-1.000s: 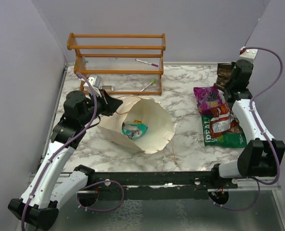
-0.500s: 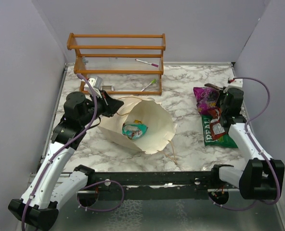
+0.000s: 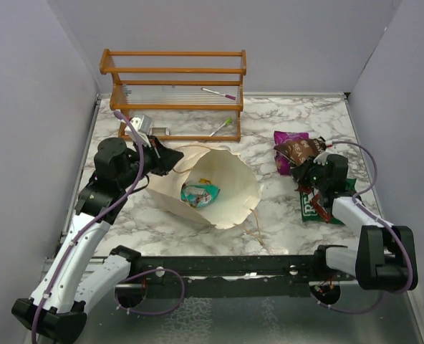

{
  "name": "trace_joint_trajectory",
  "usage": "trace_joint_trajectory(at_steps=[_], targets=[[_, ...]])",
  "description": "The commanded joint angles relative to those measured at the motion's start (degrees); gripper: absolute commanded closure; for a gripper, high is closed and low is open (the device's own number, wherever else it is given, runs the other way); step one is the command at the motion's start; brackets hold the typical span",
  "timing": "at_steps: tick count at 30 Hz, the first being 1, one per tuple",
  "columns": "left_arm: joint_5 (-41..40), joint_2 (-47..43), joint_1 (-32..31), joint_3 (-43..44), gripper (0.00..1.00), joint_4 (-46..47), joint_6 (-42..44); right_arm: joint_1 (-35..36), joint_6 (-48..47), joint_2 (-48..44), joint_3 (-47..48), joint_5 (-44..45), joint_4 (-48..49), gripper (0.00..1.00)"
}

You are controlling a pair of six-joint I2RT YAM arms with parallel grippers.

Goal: Take the snacks out of the paper bag
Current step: Place the snack at the center of the board, then take out the snack from the paper bag.

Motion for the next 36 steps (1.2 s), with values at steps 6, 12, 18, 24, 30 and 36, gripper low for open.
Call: trace_joint_trajectory(at_steps=[6, 12, 18, 24, 30, 36], targets=[[-2.4, -1.3, 0.3, -0.1, 1.00, -0.5, 0.4, 0.5, 0.5, -1.9, 6.5, -3.5, -7.0, 0.55], [-1.4, -0.8, 0.4, -0.2, 1.00, 1.2, 0.3, 0.5, -4.3, -2.0, 17.4, 6.7, -25.4, 0.00], [10.3, -3.9, 0.3, -4.0, 1.00, 7.2, 5.7, 0.5, -4.9, -10.4, 15.1, -2.5, -19.7, 0.00], [17.4, -9.1, 0.3, -8.4, 1.00, 5.9, 12.9, 1.0, -7.3, -13.6, 16.8, -20.2, -17.0, 0.01], [21.3, -12.6, 0.3, -14.2, 1.00, 7.0, 13.4, 14.3, -8.4, -16.3, 16.9, -22.8, -16.0, 0.01], [25.5, -14.8, 0.2, -19.0, 1.00, 16.2, 2.4, 22.8, -7.8, -20.2, 14.3, -25.0, -14.7, 0.01]])
